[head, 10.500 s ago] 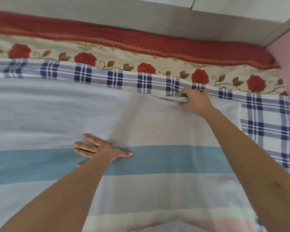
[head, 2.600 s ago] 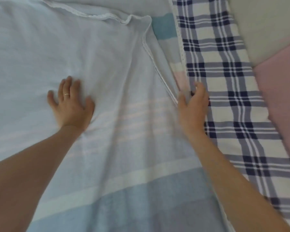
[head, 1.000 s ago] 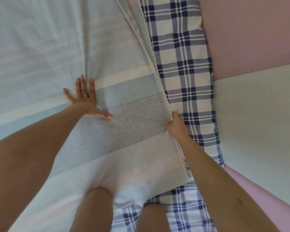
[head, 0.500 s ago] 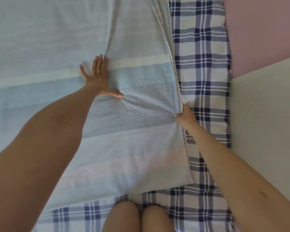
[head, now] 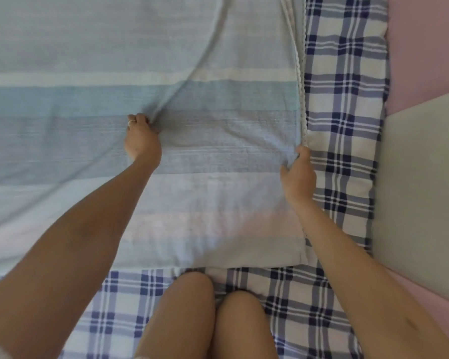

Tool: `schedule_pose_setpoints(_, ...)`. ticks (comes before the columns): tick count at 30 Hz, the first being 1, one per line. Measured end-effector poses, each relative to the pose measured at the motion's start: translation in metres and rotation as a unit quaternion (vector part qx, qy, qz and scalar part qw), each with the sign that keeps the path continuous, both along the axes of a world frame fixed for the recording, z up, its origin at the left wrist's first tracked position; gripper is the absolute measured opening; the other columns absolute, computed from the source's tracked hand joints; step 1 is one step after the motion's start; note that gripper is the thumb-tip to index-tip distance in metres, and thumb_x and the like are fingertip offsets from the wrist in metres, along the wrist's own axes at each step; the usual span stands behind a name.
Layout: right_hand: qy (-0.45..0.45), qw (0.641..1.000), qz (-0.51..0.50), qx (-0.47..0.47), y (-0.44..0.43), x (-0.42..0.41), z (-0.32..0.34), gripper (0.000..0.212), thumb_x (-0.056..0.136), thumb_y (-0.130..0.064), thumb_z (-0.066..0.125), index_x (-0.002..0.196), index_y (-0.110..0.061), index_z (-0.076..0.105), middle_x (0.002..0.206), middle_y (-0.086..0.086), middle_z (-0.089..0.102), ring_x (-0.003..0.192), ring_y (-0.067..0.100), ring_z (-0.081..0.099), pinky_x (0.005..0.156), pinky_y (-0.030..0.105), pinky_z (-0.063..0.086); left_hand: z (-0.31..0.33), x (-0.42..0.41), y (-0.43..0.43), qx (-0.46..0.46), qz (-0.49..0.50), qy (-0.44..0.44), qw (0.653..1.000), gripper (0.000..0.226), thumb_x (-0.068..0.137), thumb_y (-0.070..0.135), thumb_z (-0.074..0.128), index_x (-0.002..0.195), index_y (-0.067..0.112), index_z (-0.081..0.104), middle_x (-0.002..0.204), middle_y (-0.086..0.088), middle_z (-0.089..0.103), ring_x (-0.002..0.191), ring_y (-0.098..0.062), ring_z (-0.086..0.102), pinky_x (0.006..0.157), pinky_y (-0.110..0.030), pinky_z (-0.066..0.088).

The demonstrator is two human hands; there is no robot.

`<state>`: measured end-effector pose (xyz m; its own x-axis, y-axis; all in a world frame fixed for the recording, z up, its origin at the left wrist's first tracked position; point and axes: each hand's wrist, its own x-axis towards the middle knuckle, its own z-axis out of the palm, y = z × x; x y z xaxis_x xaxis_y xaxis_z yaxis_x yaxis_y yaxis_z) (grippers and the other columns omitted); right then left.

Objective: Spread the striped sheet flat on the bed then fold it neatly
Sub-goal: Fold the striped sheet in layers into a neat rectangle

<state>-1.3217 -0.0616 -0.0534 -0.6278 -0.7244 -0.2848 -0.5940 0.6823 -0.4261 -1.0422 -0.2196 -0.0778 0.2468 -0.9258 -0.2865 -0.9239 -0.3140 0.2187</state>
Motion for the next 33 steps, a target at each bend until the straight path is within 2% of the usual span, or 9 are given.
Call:
schedule_pose_setpoints(3,0.035,0.999,-0.02,0.004,-0.005,0.001,0.007,0.039,0.09,-0.009,0.059,0.126,-0.007,0.044,0.113,0.012,0.061,0.1,0.029,0.06,0.079,0.037,0.049,0.003,0.0,-0.01,0.008,-0.026,-0.016,0.999,0.015,0.096,0.009,0.048,0.108,0.005,0.054,0.119,-0.016,0.051,0.1,-0.036,0.057,0.073,-0.041,0.041)
schedule_pose_setpoints(8,-0.063,0.998,-0.005,0.0,-0.006,-0.003,0.008,0.017,0.093,-0.007,0.053,0.11,-0.006,0.052,0.096,0.007,0.054,0.081,0.02,0.052,0.065,0.026,0.036,0.018,-0.001,-0.017,0.027,-0.065,-0.042,0.997,0.024,0.096,0.013,0.051,0.118,0.004,0.045,0.125,-0.014,0.045,0.093,-0.034,0.059,0.065,-0.038,0.039)
schedule_pose_setpoints(11,-0.144,0.989,-0.018,-0.013,-0.009,-0.006,0.007,0.007,0.093,-0.015,0.055,0.095,-0.008,0.053,0.088,0.005,0.051,0.073,0.015,0.048,0.062,0.024,0.038,0.016,0.008,-0.022,0.057,-0.094,-0.066,0.992,0.027,0.096,0.015,0.052,0.121,0.006,0.047,0.123,-0.014,0.05,0.1,-0.035,0.059,0.072,-0.042,0.043)
schedule_pose_setpoints(15,-0.273,0.958,-0.081,0.039,-0.018,-0.014,0.002,0.048,0.093,-0.012,0.056,0.137,-0.004,0.039,0.131,0.011,0.05,0.119,0.026,0.051,0.092,0.03,0.042,0.011,0.018,-0.027,0.051,-0.127,-0.083,0.987,0.022,0.096,0.002,0.04,0.112,0.007,0.054,0.113,-0.016,0.054,0.098,-0.037,0.057,0.074,-0.041,0.041)
schedule_pose_setpoints(19,-0.191,0.979,-0.056,-0.039,-0.035,-0.025,0.013,0.026,0.1,-0.003,0.036,0.119,0.001,0.054,0.116,0.02,0.056,0.109,0.03,0.053,0.078,0.021,0.034,0.029,0.012,-0.043,-0.028,-0.079,-0.045,0.995,0.019,0.095,0.002,0.037,0.106,0.008,0.051,0.107,-0.017,0.052,0.087,-0.036,0.056,0.065,-0.039,0.033)
schedule_pose_setpoints(25,-0.127,0.977,-0.012,-0.171,-0.081,-0.021,0.027,0.019,0.101,-0.004,0.034,0.106,-0.004,0.053,0.101,0.008,0.051,0.096,0.018,0.048,0.072,0.014,0.031,0.069,0.001,-0.109,-0.044,-0.051,0.081,0.994,0.014,0.094,0.007,0.039,0.093,0.021,0.041,0.096,-0.008,0.04,0.086,-0.02,0.038,0.075,-0.029,0.032)
schedule_pose_setpoints(28,-0.103,0.97,-0.02,-0.219,-0.104,-0.023,0.024,0.029,0.1,0.0,0.035,0.121,0.005,0.054,0.112,0.013,0.06,0.103,0.023,0.055,0.08,0.013,0.036,0.069,-0.01,-0.133,-0.109,0.071,0.203,0.971,0.026,0.093,0.016,0.037,0.069,0.024,0.032,0.074,0.0,0.043,0.067,-0.019,0.041,0.061,-0.025,0.034)
schedule_pose_setpoints(30,-0.084,0.966,-0.018,-0.242,-0.119,-0.023,0.023,0.033,0.099,0.002,0.035,0.127,0.003,0.052,0.118,0.017,0.062,0.108,0.026,0.057,0.08,0.011,0.037,0.071,-0.018,-0.15,-0.151,0.154,0.261,0.941,0.027,0.092,0.019,0.034,0.067,0.023,0.029,0.062,0.005,0.035,0.054,-0.012,0.033,0.053,-0.024,0.03)
schedule_pose_setpoints(33,-0.067,0.96,-0.021,-0.271,-0.135,-0.025,0.021,0.037,0.097,0.005,0.033,0.129,0.001,0.052,0.116,0.014,0.062,0.101,0.021,0.057,0.079,0.007,0.041,0.073,-0.023,-0.171,-0.17,0.127,0.257,0.943,0.027,0.091,0.016,0.037,0.067,0.022,0.027,0.065,0.004,0.033,0.056,-0.012,0.03,0.057,-0.029,0.025)
